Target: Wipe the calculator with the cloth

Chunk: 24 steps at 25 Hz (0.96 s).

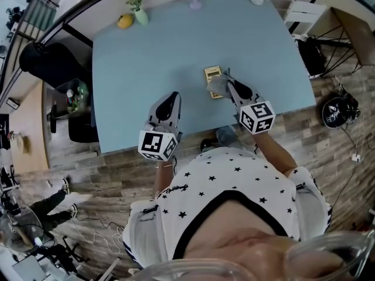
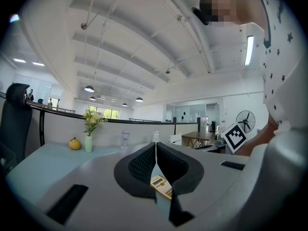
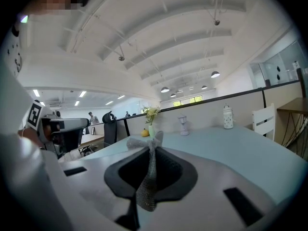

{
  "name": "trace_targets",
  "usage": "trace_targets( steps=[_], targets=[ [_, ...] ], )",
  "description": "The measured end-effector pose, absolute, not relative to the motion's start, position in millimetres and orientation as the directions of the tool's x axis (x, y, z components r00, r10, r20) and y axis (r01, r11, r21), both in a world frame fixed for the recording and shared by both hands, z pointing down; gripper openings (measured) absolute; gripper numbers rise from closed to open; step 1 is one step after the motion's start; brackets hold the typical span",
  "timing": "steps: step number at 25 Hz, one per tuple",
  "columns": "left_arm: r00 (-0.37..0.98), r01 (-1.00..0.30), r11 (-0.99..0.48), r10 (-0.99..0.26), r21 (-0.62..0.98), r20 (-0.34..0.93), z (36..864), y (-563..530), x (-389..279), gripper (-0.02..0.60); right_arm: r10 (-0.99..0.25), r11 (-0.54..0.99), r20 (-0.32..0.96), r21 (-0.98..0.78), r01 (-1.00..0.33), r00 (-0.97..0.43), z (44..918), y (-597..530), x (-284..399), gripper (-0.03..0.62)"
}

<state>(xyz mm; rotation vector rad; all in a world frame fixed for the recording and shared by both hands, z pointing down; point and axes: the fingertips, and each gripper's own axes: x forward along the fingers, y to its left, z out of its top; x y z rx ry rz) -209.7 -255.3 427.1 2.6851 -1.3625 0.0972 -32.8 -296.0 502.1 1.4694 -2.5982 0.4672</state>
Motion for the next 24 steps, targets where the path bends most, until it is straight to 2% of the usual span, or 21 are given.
trace_targets(
  steps=[24],
  targets=[
    [0.605,-0.796,-0.599,-0.789,0.089,0.104,427,-252,-205,0.031,-0.811,0.516,0.186,-0.218,-0.828,-0.554,476,-283,-45,0.029]
  ],
)
